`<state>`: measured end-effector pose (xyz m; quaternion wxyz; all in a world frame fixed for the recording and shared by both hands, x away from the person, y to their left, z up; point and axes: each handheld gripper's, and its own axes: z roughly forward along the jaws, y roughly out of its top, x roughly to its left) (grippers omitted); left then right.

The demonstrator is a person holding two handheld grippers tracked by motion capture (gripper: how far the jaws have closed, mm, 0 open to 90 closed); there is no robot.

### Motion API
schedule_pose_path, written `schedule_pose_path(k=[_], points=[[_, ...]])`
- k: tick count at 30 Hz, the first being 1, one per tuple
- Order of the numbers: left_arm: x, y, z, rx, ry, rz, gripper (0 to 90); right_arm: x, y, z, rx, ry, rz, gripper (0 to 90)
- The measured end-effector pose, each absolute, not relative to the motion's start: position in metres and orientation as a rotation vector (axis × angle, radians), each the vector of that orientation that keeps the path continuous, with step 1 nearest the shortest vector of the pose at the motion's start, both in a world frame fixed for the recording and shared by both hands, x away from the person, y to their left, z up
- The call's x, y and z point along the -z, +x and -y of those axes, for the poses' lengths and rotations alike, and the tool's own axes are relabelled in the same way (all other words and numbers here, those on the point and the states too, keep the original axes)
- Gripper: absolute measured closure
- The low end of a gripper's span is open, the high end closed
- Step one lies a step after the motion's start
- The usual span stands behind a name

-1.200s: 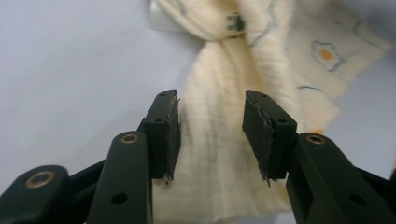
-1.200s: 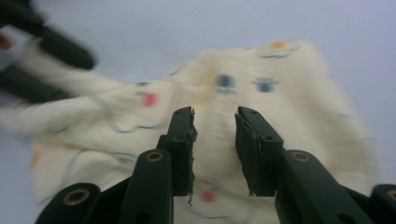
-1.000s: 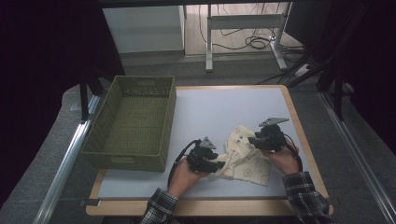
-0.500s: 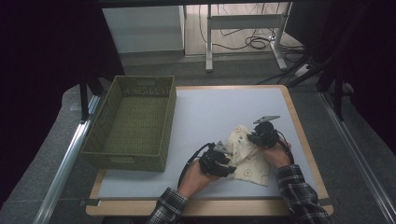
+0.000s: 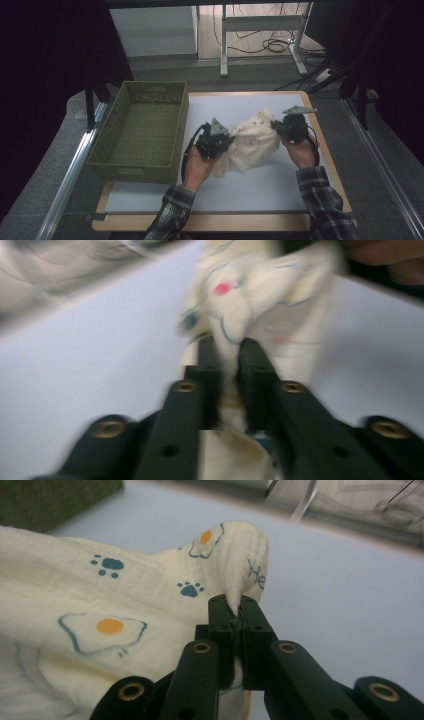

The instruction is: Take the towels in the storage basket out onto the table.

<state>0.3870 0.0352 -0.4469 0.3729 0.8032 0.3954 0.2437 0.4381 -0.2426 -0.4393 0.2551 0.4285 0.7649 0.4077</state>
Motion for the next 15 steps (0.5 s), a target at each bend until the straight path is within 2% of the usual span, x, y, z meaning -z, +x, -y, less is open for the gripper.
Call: schedule_pose_path(k=[1,2,4,6,11,15], points=[[0.453,0.4,-0.039,-0.626,2.089,-1.082,48.2,0.44,0.447,0.241,-1.049,1.194,-2.048,62.4],[0.457,0.404,-0.043,-0.606,2.074,-1.122,43.0,0.443,0.456,0.241,-0.979,1.239,-2.066,55.7],[0.462,0.395,-0.051,-0.558,2.0,-1.112,34.3,0.448,0.458,0.245,-0.95,1.243,-2.068,50.9],[0.469,0.384,-0.054,-0.546,2.005,-1.1,31.2,0.453,0.452,0.252,-0.959,1.232,-2.085,49.1],[0.493,0.374,-0.059,-0.432,2.048,-1.096,34.8,0.46,0.434,0.263,-1.031,1.283,-2.158,49.8],[0.508,0.366,-0.065,-0.377,2.049,-1.112,35.4,0.465,0.408,0.248,-1.056,1.203,-2.307,55.0]])
